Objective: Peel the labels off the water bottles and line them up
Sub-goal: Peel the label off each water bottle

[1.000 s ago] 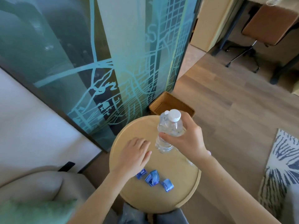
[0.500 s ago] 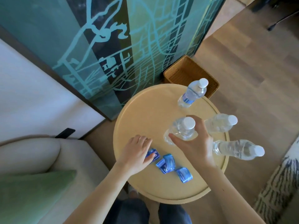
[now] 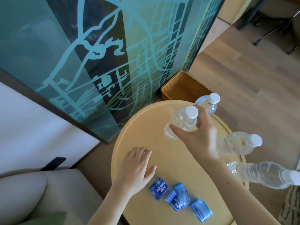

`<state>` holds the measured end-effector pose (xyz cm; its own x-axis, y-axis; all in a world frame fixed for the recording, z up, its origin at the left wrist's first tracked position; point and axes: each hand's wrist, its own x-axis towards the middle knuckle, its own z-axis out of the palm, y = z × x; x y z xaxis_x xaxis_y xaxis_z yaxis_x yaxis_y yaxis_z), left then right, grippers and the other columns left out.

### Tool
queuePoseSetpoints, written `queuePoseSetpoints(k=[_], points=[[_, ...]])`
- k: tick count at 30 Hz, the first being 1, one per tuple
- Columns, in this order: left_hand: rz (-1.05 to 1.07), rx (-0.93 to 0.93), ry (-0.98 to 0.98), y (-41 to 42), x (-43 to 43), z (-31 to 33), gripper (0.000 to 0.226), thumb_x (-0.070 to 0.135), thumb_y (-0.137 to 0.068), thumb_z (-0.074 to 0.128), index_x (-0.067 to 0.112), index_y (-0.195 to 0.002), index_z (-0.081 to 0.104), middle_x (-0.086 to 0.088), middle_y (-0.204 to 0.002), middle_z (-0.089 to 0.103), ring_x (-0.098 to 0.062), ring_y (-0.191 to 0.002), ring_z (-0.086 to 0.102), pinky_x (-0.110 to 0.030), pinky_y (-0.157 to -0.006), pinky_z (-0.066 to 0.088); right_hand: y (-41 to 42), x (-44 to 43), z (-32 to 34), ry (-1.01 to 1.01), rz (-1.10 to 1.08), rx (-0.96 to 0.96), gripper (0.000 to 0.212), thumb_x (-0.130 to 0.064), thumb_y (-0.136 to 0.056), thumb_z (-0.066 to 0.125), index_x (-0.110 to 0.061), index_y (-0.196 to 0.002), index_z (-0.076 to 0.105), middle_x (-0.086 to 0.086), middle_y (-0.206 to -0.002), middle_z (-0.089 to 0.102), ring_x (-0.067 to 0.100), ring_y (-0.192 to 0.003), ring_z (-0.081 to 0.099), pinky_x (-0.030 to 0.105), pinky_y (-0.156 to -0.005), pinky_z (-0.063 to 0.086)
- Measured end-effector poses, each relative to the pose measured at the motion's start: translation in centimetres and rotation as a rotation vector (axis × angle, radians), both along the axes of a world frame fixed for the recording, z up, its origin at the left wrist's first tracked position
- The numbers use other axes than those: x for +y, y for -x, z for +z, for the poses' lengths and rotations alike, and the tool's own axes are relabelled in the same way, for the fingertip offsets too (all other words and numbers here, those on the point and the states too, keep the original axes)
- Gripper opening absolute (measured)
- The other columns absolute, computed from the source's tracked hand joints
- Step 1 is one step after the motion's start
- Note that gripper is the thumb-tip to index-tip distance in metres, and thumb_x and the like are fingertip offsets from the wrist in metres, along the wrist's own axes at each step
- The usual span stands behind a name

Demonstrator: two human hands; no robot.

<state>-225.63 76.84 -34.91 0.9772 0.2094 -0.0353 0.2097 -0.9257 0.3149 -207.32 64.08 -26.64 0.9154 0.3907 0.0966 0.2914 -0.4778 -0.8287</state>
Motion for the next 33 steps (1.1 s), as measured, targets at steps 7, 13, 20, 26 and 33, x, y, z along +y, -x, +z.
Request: queuePoseSetpoints(k=[7, 13, 20, 26, 33], points=[[0.028, -0.033, -0.013, -2.2, 1.9, -1.8, 0.052, 0.052, -0.094, 0.044, 0.012, -0.123, 0.064, -0.003, -0.117, 0.067, -0.024, -0.108, 0.063, -0.039, -0.087, 0.058, -3.5, 4.1, -2.5, -0.042, 0.006, -0.002, 0.062, -0.033, -0.066, 0.092, -0.033, -0.115, 0.054, -0.025, -0.096, 0.059, -0.006, -0.094, 0.056, 0.006, -0.071, 0.042], [0.031, -0.019, -0.028, -2.5, 2.1, -3.1, 0.052, 0.05, -0.094, 0.043, 0.011, -0.122, 0.063, -0.006, -0.118, 0.066, -0.025, -0.107, 0.062, -0.039, -0.086, 0.057, -4.0, 5.3, -4.4, -0.029, 0.015, -0.005, 0.063, -0.031, -0.067, 0.092, -0.032, -0.115, 0.052, -0.024, -0.09, 0.058, -0.018, -0.087, 0.052, 0.001, -0.071, 0.039], [0.04, 0.014, -0.006, -0.6, 1.3, -5.8, 0.051, 0.048, -0.096, 0.041, 0.01, -0.12, 0.065, -0.006, -0.115, 0.068, -0.027, -0.105, 0.064, -0.041, -0.085, 0.058, -3.9, 5.7, -5.0, -0.018, 0.041, -0.029, 0.064, -0.032, -0.069, 0.089, -0.025, -0.12, 0.051, -0.025, -0.09, 0.056, -0.022, -0.087, 0.051, -0.001, -0.07, 0.039], [0.04, 0.025, 0.011, 0.2, 1.2, -6.3, 0.051, 0.049, -0.098, 0.04, 0.011, -0.12, 0.065, -0.005, -0.116, 0.069, -0.025, -0.107, 0.065, -0.04, -0.087, 0.058, -3.4, 5.3, -5.2, 0.003, 0.083, -0.054, 0.064, -0.035, -0.074, 0.085, -0.03, -0.12, 0.041, -0.028, -0.094, 0.051, -0.025, -0.092, 0.048, -0.003, -0.069, 0.038], [0.016, 0.036, 0.009, -0.6, 1.0, -4.9, 0.051, 0.05, -0.098, 0.039, 0.013, -0.12, 0.066, -0.003, -0.116, 0.069, -0.023, -0.106, 0.066, -0.038, -0.086, 0.059, -2.7, 3.5, -4.3, 0.015, 0.129, 0.014, 0.081, -0.035, -0.075, 0.087, -0.028, -0.141, 0.042, -0.016, -0.13, 0.053, 0.006, -0.12, 0.053, 0.015, -0.091, 0.041]])
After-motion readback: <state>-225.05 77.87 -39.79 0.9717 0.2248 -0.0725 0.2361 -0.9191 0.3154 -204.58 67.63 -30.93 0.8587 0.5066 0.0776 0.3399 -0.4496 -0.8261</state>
